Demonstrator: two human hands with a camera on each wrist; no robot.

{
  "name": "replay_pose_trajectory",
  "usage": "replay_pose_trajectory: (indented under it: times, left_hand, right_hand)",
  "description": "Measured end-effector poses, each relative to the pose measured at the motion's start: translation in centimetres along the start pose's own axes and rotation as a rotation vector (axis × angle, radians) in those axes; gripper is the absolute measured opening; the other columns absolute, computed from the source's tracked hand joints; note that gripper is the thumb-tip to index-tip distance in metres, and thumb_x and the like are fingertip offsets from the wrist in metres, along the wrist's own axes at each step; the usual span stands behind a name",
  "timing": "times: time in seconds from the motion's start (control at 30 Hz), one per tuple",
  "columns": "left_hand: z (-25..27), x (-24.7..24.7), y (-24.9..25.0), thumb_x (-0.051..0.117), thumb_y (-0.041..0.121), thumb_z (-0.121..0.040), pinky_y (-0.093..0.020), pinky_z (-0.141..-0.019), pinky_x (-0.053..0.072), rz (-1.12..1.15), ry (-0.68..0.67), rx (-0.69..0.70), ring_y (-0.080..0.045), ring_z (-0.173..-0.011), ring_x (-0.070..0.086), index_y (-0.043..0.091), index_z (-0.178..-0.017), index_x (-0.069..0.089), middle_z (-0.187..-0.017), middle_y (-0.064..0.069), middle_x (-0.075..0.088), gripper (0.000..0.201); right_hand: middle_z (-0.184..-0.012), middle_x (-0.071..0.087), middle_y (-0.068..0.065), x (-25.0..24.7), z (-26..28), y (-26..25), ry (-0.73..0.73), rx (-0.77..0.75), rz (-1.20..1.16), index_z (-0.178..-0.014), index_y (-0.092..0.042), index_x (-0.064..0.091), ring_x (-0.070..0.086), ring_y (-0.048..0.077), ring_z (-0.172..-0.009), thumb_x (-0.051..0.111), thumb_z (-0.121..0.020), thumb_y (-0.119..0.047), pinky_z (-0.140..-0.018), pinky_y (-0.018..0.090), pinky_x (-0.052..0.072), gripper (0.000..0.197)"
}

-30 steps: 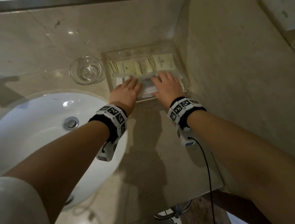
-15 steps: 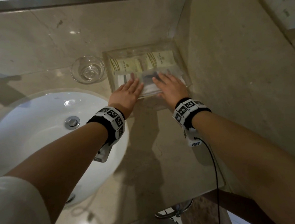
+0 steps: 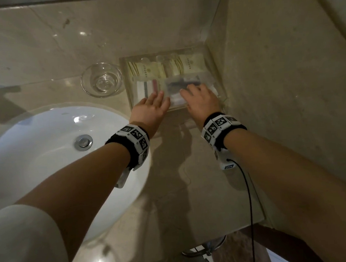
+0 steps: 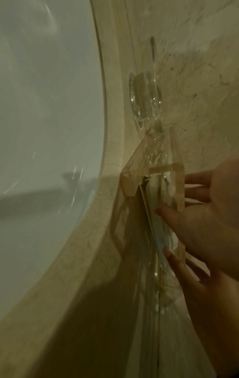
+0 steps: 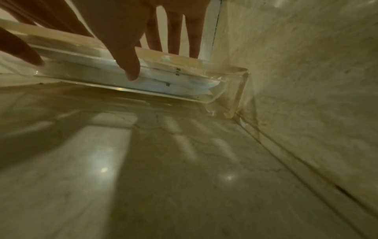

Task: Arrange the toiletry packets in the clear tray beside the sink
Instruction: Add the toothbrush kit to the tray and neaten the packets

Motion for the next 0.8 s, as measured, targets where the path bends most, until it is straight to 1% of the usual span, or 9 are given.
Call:
replay_pose_trajectory:
  times: [0.1, 0.17, 0.23, 0.33, 0.43, 0.5, 0.57, 0.63, 0.8]
  left_hand:
    - [-0.1, -0.2, -0.1, 0.039, 0.002, -0.093, -0.038, -0.115, 0.025, 0.011, -0.012, 0.001, -0.026, -0.147, 0.015, 0.012, -0.149, 0.009, -0.159, -0.012, 0.005, 0.064]
    - [-0.2, -0.3, -0.4, 0.039, 0.006, -0.095, -0.036, -0.115, 0.025, 0.025, -0.024, 0.005, -0.023, -0.147, 0.014, 0.014, -0.15, 0.009, -0.16, -0.009, 0.006, 0.063]
    - [0.0, -0.4, -0.7, 0.04, 0.017, -0.097, -0.034, -0.116, 0.022, 0.037, -0.055, 0.015, -0.021, -0.148, 0.012, 0.017, -0.15, 0.007, -0.16, -0.006, 0.004, 0.062]
    - [1.0, -1.1, -1.6, 0.041, 0.032, -0.097, -0.035, -0.117, 0.021, 0.095, -0.062, 0.02, -0.022, -0.147, 0.014, 0.019, -0.15, 0.006, -0.16, -0.006, 0.007, 0.065]
    - [3.1, -2.6, -4.5, 0.04, 0.033, -0.096, -0.039, -0.112, 0.029, 0.165, 0.031, -0.076, -0.025, -0.142, 0.025, 0.017, -0.149, 0.013, -0.157, -0.007, 0.019, 0.061]
    - [5.0, -3.2, -7.3, 0.04, 0.032, -0.097, -0.041, -0.103, 0.038, 0.222, 0.067, -0.176, -0.027, -0.135, 0.036, 0.016, -0.146, 0.022, -0.151, -0.007, 0.031, 0.055]
    - [7.4, -3.3, -10.6, 0.037, 0.033, -0.097, -0.041, -0.092, 0.044, 0.268, 0.084, -0.292, -0.029, -0.126, 0.047, 0.017, -0.142, 0.029, -0.142, -0.008, 0.044, 0.049]
    - [10.6, -2.9, -14.3, 0.035, 0.035, -0.097, -0.04, -0.083, 0.045, 0.282, 0.081, -0.409, -0.032, -0.114, 0.056, 0.016, -0.135, 0.036, -0.13, -0.009, 0.056, 0.042]
    - [20.0, -1.0, -22.5, 0.037, 0.037, -0.096, -0.038, -0.08, 0.047, 0.265, 0.091, -0.58, -0.033, -0.101, 0.062, 0.014, -0.122, 0.045, -0.114, -0.011, 0.065, 0.036]
  right_hand:
    - [-0.131, 0.046, 0.01, -0.1, 0.0, 0.1, -0.059, 0.005, -0.024, -0.127, -0.013, 0.047, 0.045, 0.033, -0.115, 0.047, -0.091, -0.01, -0.089, 0.04, 0.045, 0.036]
    - [-0.134, 0.043, 0.008, -0.3, 0.0, 0.1, -0.102, 0.009, -0.036, -0.127, -0.015, 0.046, 0.041, 0.032, -0.118, 0.055, -0.09, -0.021, -0.09, 0.039, 0.043, 0.039]
    - [-0.136, 0.042, 0.005, -0.6, 0.0, 0.1, -0.158, 0.001, -0.043, -0.129, -0.018, 0.044, 0.039, 0.03, -0.122, 0.06, -0.086, -0.036, -0.091, 0.039, 0.043, 0.049]
    - [-0.138, 0.041, 0.005, -1.2, -0.2, 0.2, -0.221, -0.012, -0.018, -0.132, -0.019, 0.043, 0.039, 0.029, -0.125, 0.052, -0.088, -0.05, -0.093, 0.041, 0.044, 0.055]
    - [-0.139, 0.045, 0.011, -1.7, -0.8, -0.4, -0.281, 0.026, -0.029, -0.131, -0.013, 0.047, 0.045, 0.031, -0.123, 0.039, -0.093, -0.053, -0.096, 0.04, 0.044, 0.056]
    - [-0.132, 0.052, 0.013, -2.9, -1.5, -1.7, -0.24, 0.083, -0.064, -0.126, -0.01, 0.053, 0.051, 0.031, -0.118, 0.035, -0.096, -0.05, -0.093, 0.039, 0.044, 0.053]
    - [-0.12, 0.058, 0.013, -4.6, -2.3, -4.6, -0.156, 0.05, -0.082, -0.118, -0.008, 0.057, 0.054, 0.031, -0.11, 0.035, -0.098, -0.045, -0.086, 0.037, 0.044, 0.048]
    - [-0.116, 0.058, 0.011, -5.8, -3.2, -9.3, -0.128, -0.04, -0.113, -0.116, -0.009, 0.057, 0.054, 0.03, -0.107, 0.035, -0.098, -0.04, -0.084, 0.036, 0.043, 0.042]
    - [-0.127, 0.056, 0.011, -6.8, -5.3, -20.6, -0.107, -0.168, -0.196, -0.123, -0.01, 0.056, 0.049, 0.03, -0.12, 0.042, -0.097, -0.036, -0.099, 0.04, 0.042, 0.04]
Point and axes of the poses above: each hand's wrist, its own z-axis away from the middle knuckle, its own x-axis out of the palm, y = z × x, the point moved 9 cm from there along -z, towards the middle knuckle
